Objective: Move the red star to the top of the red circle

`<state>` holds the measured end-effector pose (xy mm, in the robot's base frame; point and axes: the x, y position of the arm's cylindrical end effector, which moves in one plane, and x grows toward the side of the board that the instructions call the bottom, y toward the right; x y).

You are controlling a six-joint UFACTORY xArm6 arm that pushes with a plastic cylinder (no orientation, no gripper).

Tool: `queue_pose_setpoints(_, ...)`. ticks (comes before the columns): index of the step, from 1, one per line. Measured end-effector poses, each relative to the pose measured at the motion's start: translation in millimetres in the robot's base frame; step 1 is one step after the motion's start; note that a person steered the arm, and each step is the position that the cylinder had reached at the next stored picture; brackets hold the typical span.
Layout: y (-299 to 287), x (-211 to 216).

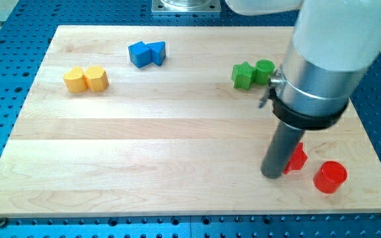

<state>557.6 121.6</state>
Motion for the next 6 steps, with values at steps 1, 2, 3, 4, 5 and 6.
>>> queue_pose_setpoints(1, 6.2, -5.8)
queue_pose_setpoints(2, 10.6, -11.8)
queue_pose_setpoints(3, 37.6, -13.2)
queue_pose_setpoints(4, 28.9, -39.4)
queue_pose_setpoints(5, 53.4, -41.4)
queue_pose_setpoints(6, 63.7, -41.4)
